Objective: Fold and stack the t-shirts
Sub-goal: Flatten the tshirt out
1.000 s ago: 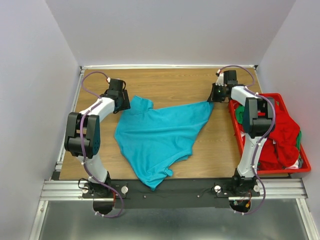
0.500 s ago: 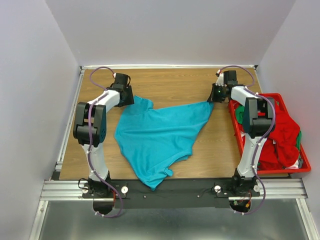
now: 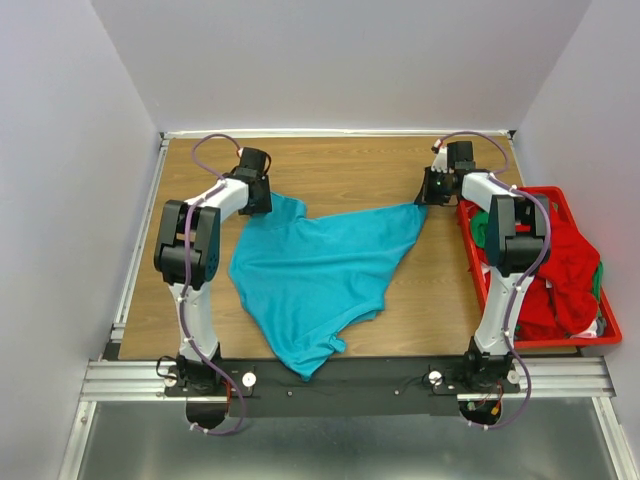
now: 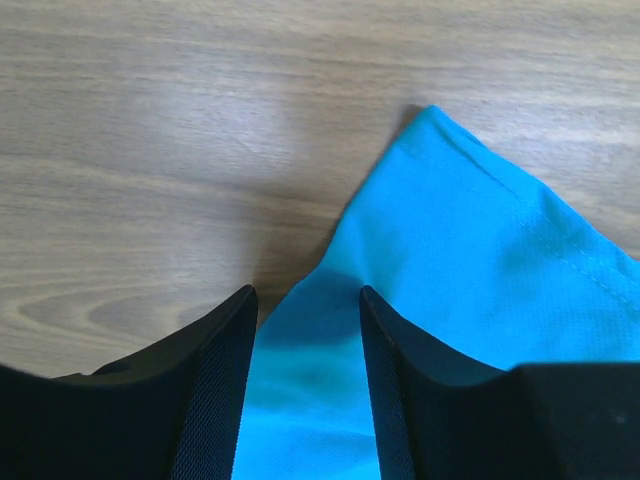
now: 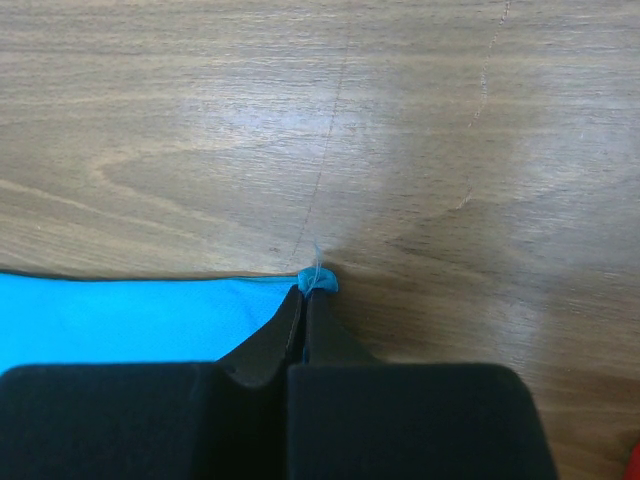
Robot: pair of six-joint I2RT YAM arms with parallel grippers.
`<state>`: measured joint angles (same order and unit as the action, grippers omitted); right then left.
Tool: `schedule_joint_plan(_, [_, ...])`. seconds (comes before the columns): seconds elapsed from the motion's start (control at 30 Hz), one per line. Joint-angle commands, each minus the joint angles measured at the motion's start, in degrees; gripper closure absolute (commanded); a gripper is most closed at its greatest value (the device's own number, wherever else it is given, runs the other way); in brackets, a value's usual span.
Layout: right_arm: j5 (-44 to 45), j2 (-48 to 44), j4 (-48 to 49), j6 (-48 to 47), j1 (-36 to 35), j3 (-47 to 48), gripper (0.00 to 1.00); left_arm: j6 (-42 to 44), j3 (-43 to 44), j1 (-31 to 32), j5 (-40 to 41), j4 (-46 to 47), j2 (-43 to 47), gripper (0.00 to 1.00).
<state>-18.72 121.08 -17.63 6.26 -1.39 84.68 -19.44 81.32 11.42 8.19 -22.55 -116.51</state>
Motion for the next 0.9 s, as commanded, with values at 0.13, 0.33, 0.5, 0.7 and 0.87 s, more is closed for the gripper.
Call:
schedule_joint_plan(0.13, [-0.53,-0.14,-0.57,0.68,0.25,-1.01,0.99,-0.33,-2.13,2.03,0.25,-4.17,-2.93,0.59])
schedule_joint_plan(0.33, [-0.26,-0.31,-0.57,0.77,0.25,-0.22,0.99,0.28,-0.03,1.85,3.32,-4.17,-1.62,1.0])
schedule_joint_plan(0.5, [0.0,-2.15,-0.65,2.61,0.16,4.41,0.99,0.46,6.03,-0.51,7.18,-4.7,1.8,1.0])
schedule_joint_plan(0.7, [3.6,-8.3,-0.57,4.98,0.16,14.79,0.99,0.89,28.6,-2.89,13.42,-8.39,7.78,1.0])
schedule_joint_plan(0.87, [5.19,-16.11,-0.57,5.52,0.24,22.88,0.99,3.09,47.5,-2.89,15.28,-8.93,13.74,1.0])
